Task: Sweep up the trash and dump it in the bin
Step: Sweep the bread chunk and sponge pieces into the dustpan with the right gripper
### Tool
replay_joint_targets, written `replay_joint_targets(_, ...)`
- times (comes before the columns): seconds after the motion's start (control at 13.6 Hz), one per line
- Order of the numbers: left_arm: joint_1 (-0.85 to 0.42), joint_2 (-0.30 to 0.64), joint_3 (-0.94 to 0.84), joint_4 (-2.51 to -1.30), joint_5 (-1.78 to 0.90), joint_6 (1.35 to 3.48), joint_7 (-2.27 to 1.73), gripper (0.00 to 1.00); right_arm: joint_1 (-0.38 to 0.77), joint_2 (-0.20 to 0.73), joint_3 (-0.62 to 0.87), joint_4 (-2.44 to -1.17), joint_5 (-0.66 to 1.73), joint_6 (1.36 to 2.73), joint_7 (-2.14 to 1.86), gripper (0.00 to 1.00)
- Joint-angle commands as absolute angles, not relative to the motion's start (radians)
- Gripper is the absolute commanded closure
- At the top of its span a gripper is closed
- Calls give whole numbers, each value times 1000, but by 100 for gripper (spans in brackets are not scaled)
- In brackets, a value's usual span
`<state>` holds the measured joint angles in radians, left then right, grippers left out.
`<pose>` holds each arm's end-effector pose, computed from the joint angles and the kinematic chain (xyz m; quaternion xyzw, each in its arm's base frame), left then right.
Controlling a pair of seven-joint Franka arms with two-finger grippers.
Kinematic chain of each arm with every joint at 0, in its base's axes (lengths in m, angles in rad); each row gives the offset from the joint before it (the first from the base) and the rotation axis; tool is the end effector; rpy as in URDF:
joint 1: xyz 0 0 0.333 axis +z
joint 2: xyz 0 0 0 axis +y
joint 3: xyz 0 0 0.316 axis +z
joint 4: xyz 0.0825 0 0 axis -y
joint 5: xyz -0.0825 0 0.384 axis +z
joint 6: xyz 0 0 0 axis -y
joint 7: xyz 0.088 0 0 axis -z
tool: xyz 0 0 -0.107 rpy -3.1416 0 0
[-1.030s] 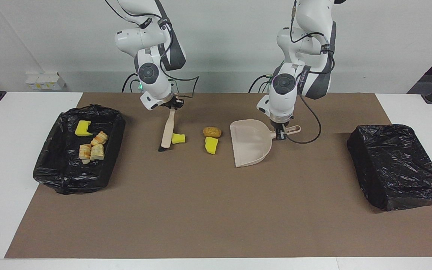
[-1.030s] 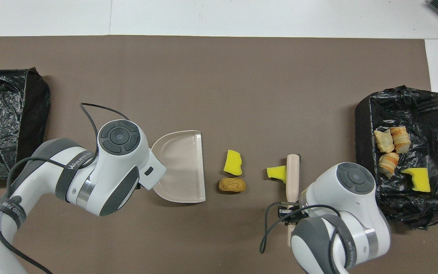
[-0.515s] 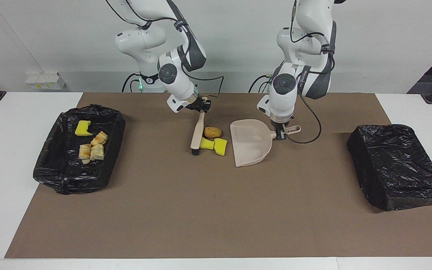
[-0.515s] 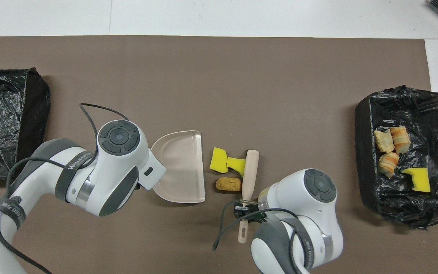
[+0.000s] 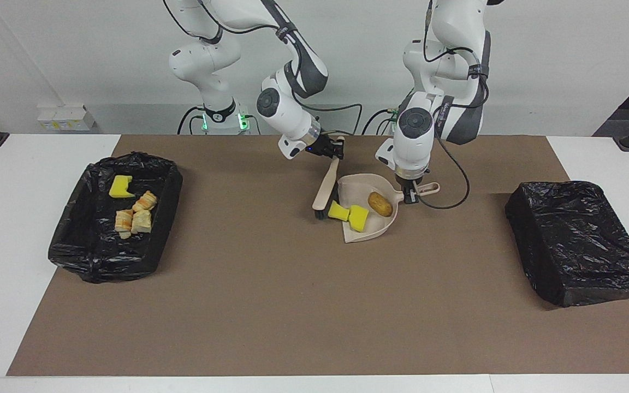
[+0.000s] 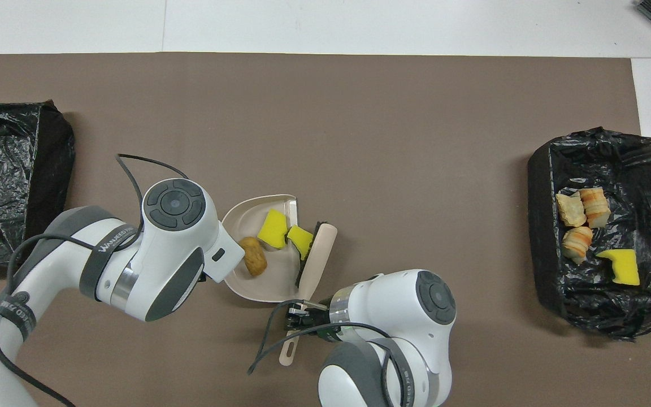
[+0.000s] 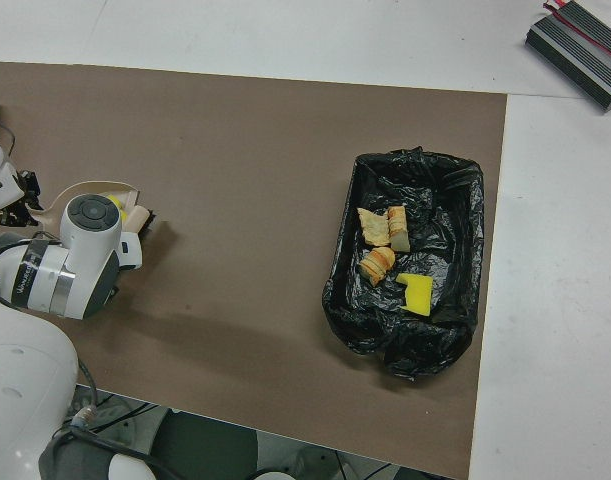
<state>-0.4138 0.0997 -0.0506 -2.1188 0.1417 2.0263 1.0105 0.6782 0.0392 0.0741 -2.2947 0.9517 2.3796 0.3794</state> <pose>0.4828 -0.2325 0.3520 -0.7100 0.6953 0.1076 0.0299 0.3778 0.3649 0.3400 -0.9329 0.1539 0.1575 0.2850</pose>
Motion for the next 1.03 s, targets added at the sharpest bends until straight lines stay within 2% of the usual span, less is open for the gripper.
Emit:
replay_joint_targets(0.0, -416, 66, -46, -2158, 158, 2033, 1006, 100, 684, 83, 72, -2224, 1037, 2393, 336, 100)
replay_joint_targets(0.15, -416, 64, -46, -2160, 158, 2033, 1006, 100, 683, 66, 72, -2214, 1029, 2382, 336, 100)
replay_joint_targets(0.29, -414, 64, -46, -2164, 158, 2034, 1005, 100, 670, -4, 60, -2230, 976, 2303, 338, 100)
replay_joint_targets(0.51, -413, 64, -44, -2164, 158, 2034, 999, 100, 595, -17, 58, -2223, 575, 2096, 341, 100)
replay_joint_targets(0.59, -413, 64, -44, -2164, 158, 2034, 999, 100, 574, 4, 66, -2191, 455, 2041, 339, 100)
replay_joint_targets(0.74, -413, 64, -44, -2166, 158, 2039, 999, 100, 569, 122, 66, -2091, 338, 1968, 339, 100)
replay_joint_targets(0.81, -413, 64, -44, -2166, 158, 2034, 999, 100, 578, 159, 66, -2073, 313, 1973, 341, 100)
replay_joint_targets(0.96, -413, 64, -44, -2166, 158, 2036, 999, 100, 600, 166, 69, -2075, 311, 2005, 350, 100)
